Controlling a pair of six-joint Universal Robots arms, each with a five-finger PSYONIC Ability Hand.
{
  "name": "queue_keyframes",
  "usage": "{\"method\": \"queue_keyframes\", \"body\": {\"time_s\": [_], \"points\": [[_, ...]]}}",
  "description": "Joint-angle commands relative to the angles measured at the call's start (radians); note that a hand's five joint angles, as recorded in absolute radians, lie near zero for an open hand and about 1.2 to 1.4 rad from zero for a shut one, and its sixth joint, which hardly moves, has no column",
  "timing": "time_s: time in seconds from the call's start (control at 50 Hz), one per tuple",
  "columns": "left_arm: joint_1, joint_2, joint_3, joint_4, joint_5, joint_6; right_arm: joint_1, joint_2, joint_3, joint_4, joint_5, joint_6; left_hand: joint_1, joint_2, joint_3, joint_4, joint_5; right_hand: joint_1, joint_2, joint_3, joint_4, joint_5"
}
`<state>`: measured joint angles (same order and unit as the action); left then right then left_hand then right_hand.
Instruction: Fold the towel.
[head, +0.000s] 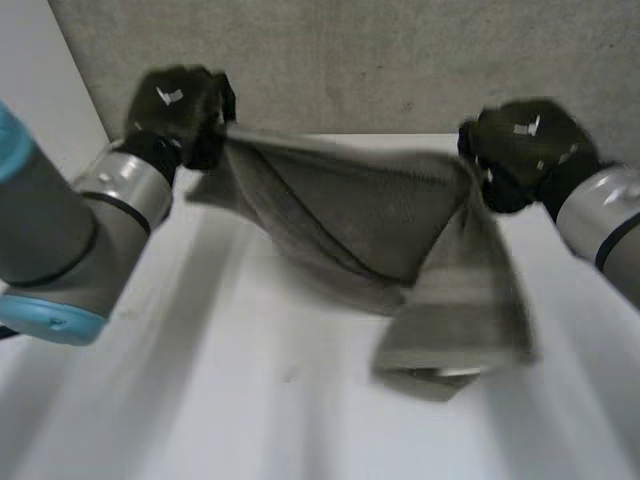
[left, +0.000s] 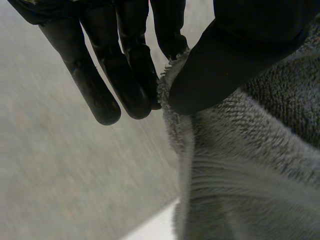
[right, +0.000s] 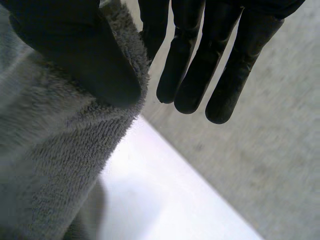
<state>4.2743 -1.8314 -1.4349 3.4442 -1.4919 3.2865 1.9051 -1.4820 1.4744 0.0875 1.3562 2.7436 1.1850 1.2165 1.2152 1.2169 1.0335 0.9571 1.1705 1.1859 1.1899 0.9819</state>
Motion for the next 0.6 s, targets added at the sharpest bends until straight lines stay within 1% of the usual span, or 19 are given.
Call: {"method": "queue_keyframes", "body": {"time_s": [0.02,0.06,0.1,0.12,0.16,0.2,0.22,0.3,0.32,0.34,0.36,0.38,0.4,0.42,0.44,0.48,0.5,0.54,0.6], "points": [[0.001,0.141,-0.021,-0.04,0.004,0.008,0.006,0.012,-0.175,0.044,-0.022,0.002,0.211,0.18,0.181,0.179,0.188,0.439,0.226,0.21,0.206,0.24],[0.001,0.159,-0.032,-0.077,0.006,0.03,0.008,0.034,-0.215,0.069,-0.025,0.001,0.211,0.18,0.181,0.179,0.188,0.439,0.226,0.21,0.206,0.24],[0.001,0.158,-0.041,-0.098,0.004,0.045,0.017,0.119,-0.278,0.116,-0.035,-0.002,0.211,0.18,0.181,0.179,0.188,0.439,0.226,0.21,0.206,0.24],[0.001,0.153,-0.054,-0.12,0.001,0.06,0.017,0.12,-0.278,0.117,-0.035,-0.002,0.211,0.18,0.181,0.179,0.188,0.439,0.226,0.21,0.206,0.24],[-0.001,0.144,-0.073,-0.134,-0.001,0.076,0.025,0.207,-0.328,0.165,-0.04,-0.008,0.211,0.18,0.181,0.179,0.188,0.439,0.226,0.21,0.206,0.24],[-0.001,0.121,-0.088,-0.146,-0.001,0.093,0.029,0.242,-0.339,0.179,-0.043,-0.027,0.211,0.18,0.181,0.179,0.188,0.439,0.226,0.21,0.206,0.24],[-0.001,0.086,-0.101,-0.157,-0.002,0.11,0.029,0.243,-0.339,0.179,-0.043,-0.027,0.211,0.18,0.181,0.179,0.188,0.439,0.226,0.21,0.206,0.24],[-0.001,0.009,-0.131,-0.174,-0.024,0.142,0.034,0.359,-0.341,0.184,-0.043,-0.108,0.211,0.18,0.181,0.179,0.188,0.439,0.226,0.21,0.206,0.24],[-0.005,-0.024,-0.142,-0.183,-0.043,0.157,0.034,0.396,-0.339,0.189,-0.037,-0.131,0.211,0.18,0.181,0.179,0.188,0.439,0.226,0.21,0.206,0.24],[-0.005,-0.06,-0.147,-0.189,-0.06,0.171,0.034,0.396,-0.339,0.189,-0.037,-0.131,0.211,0.18,0.181,0.179,0.188,0.439,0.226,0.21,0.206,0.24],[-0.005,-0.06,-0.147,-0.189,-0.06,0.171,0.034,0.423,-0.335,0.193,-0.035,-0.139,0.211,0.18,0.181,0.179,0.188,0.295,0.081,0.066,0.062,0.096],[-0.005,-0.095,-0.147,-0.192,-0.079,0.18,0.034,0.424,-0.335,0.193,-0.035,-0.139,0.211,0.18,0.181,0.179,0.188,0.293,0.08,0.065,0.061,0.094],[-0.005,-0.095,-0.147,-0.192,-0.079,0.18,0.034,0.442,-0.327,0.193,-0.029,-0.142,0.211,0.18,0.181,0.179,0.188,-0.009,-0.222,-0.238,-0.242,-0.208],[-0.004,-0.127,-0.147,-0.192,-0.096,0.186,0.031,0.447,-0.318,0.193,-0.022,-0.137,0.211,0.18,0.181,0.179,0.188,-0.227,-0.44,-0.456,-0.46,-0.426],[-0.004,-0.146,-0.147,-0.192,-0.105,0.186,0.031,0.447,-0.318,0.193,-0.022,-0.137,0.211,0.18,0.181,0.179,0.188,-0.229,-0.443,-0.458,-0.462,-0.429],[-0.004,-0.157,-0.147,-0.192,-0.108,0.186,0.017,0.434,-0.292,0.193,-0.009,-0.092,0.211,0.18,0.181,0.179,0.188,-0.524,-0.738,-0.753,-0.757,-0.724],[-0.004,-0.158,-0.151,-0.194,-0.11,0.186,0.017,0.434,-0.292,0.193,-0.009,-0.091,0.211,0.18,0.181,0.179,0.188,-0.526,-0.739,-0.754,-0.758,-0.725],[-0.005,-0.16,-0.156,-0.194,-0.11,0.186,-0.015,0.399,-0.255,0.195,0.003,0.005,0.211,0.18,0.181,0.179,0.188,-0.701,-0.915,-0.93,-0.934,-0.9],[-0.004,-0.152,-0.176,-0.194,-0.11,0.186,-0.052,0.374,-0.23,0.196,0.003,0.05,0.211,0.18,0.181,0.179,0.188,-0.746,-0.959,-0.975,-0.979,-0.945]]}}
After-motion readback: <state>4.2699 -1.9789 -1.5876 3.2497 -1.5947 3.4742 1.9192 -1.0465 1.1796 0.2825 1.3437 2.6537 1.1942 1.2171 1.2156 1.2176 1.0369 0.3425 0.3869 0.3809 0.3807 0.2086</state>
